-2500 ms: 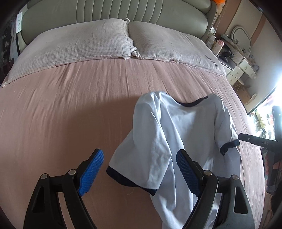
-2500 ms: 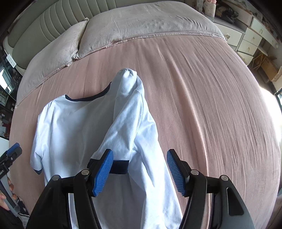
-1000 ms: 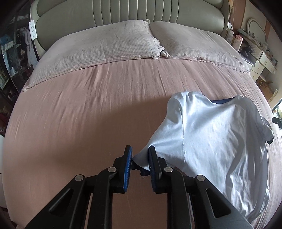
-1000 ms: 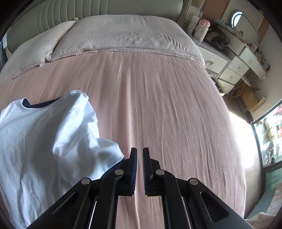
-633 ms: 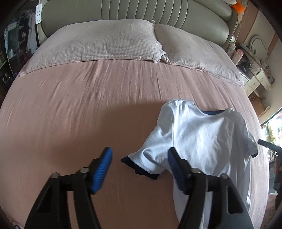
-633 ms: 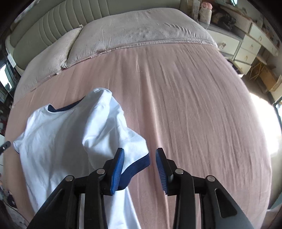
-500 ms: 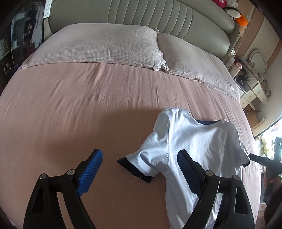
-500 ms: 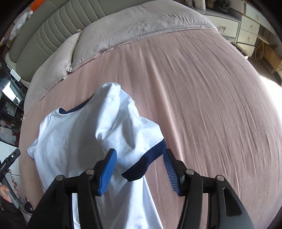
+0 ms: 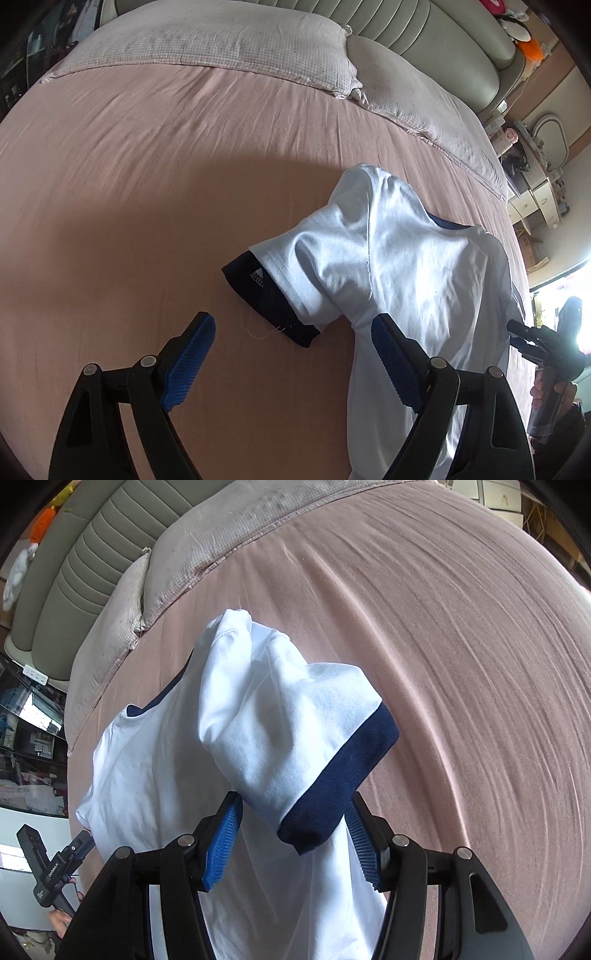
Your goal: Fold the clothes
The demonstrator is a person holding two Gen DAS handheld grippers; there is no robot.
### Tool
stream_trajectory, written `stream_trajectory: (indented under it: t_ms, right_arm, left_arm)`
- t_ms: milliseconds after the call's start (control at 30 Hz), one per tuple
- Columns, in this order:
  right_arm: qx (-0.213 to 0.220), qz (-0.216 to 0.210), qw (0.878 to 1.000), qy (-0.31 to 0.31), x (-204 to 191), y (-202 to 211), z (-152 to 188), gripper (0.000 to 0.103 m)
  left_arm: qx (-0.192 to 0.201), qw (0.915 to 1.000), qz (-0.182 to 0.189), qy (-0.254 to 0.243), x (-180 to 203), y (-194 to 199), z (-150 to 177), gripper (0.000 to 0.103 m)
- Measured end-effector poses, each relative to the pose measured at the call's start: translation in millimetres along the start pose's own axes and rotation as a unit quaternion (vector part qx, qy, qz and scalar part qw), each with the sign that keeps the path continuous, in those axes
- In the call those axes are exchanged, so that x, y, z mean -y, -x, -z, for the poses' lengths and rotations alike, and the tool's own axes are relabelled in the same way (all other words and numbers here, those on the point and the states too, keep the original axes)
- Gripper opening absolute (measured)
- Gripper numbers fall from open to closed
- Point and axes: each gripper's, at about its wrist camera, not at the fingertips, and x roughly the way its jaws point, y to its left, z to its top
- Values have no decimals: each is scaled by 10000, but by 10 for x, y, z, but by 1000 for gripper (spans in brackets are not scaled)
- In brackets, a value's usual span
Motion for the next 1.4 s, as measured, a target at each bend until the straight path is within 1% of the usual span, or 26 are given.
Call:
stream_trajectory:
  t_ms: [67, 133, 167, 200, 233, 267, 300, 367, 467, 500, 533, 600, 733, 767, 833, 867, 933, 967, 1000, 1100, 1133, 1200, 1233, 1267, 1300, 1400]
  right_arm:
    - [102, -45, 9999, -1, -23, -13, -34, 57]
    - [316, 82, 9994, 72, -50, 4, -76, 56]
    - [375, 147, 9991, 130, -61, 7, -112, 45]
    - [396, 202, 9988, 214, -72, 6, -140, 24]
    - [339, 350, 9984, 286, -79, -8, -175, 20]
    - [339, 427, 9977, 408, -96, -1, -190, 18]
    - [338, 503, 9967, 531, -114, 5, -204, 12]
    - [337, 656, 9942, 777, -149, 19, -232, 10]
    - [334, 885, 9889, 1143, -201, 39, -275, 10]
    - [318, 931, 9875, 1234, -198, 57, -280, 10]
    - [324, 1016, 9856, 1310, -207, 59, -303, 10]
    - [307, 1173, 9830, 1380, -207, 54, -357, 9]
    - [392, 1646, 9763, 1349, -97, 111, -452, 9]
    - [371, 1662, 9770, 1285, -42, 127, -473, 9]
    - [329, 1695, 9782, 1156, 68, 158, -517, 9]
    - [224, 1571, 9809, 1128, 109, 154, -526, 9]
    - [210, 1622, 9803, 1112, 153, 167, -537, 10]
    - [199, 1622, 9819, 953, 201, 193, -545, 14]
    - [187, 1621, 9834, 794, 250, 219, -553, 22]
    - [310, 1717, 9839, 382, 385, 352, -570, 42]
    - [399, 1730, 9837, 289, 417, 428, -570, 42]
    - [524, 1515, 9871, -36, 491, 612, -547, 43]
    - [558, 1300, 9898, -170, 515, 707, -520, 45]
    - [572, 1061, 9924, -250, 522, 796, -486, 52]
    - [589, 878, 9940, -271, 510, 876, -432, 59]
    - [581, 431, 9971, -234, 429, 1110, -266, 65]
  left_arm:
    - [63, 9998, 194, 88, 20, -57, -5, 87]
    - [199, 9990, 345, 184, 38, -81, -11, 87]
    - [232, 9987, 378, 233, 43, -93, -20, 86]
    - [239, 9985, 413, 262, 47, -111, -30, 84]
    - [211, 9985, 439, 257, 51, -131, -35, 80]
    - [150, 9985, 465, 251, 53, -153, -36, 68]
    - [73, 9986, 460, 266, 42, -176, -36, 54]
    - [-38, 9988, 376, 303, -2, -206, -33, 38]
    - [-55, 9979, 516, 394, -80, -200, -34, 24]
    - [-46, 9976, 550, 419, -100, -192, -36, 22]
    - [-28, 9980, 503, 392, -106, -177, -44, 20]
    - [15, 9996, 212, 207, -87, -135, -71, 19]
    - [101, 9977, -623, -244, -147, -17, -116, 18]
    - [107, 9979, -609, -176, -211, 27, -116, 18]
    - [94, 9993, -340, 93, -328, 113, -107, 18]
    - [105, 9993, -323, 149, -354, 153, -95, 18]
    - [140, 9984, -544, 69, -338, 228, -71, 18]
    - [160, 9974, -698, -4, -318, 266, -58, 18]
    - [162, 9967, -791, -42, -311, 308, -40, 18]
    - [45, 9972, -744, 30, -300, 409, -22, 18]
    - [30, 9978, -663, 34, -274, 454, -13, 18]
    - [40, 9990, -441, 42, -200, 561, 8, 18]
    - [57, 9995, -297, 62, -157, 629, 25, 18]
    - [77, 9998, -164, 112, -105, 706, 43, 18]
    - [88, 9998, -100, 168, -48, 783, 60, 18]
    - [115, 9996, -73, 246, 150, 1014, 123, 20]
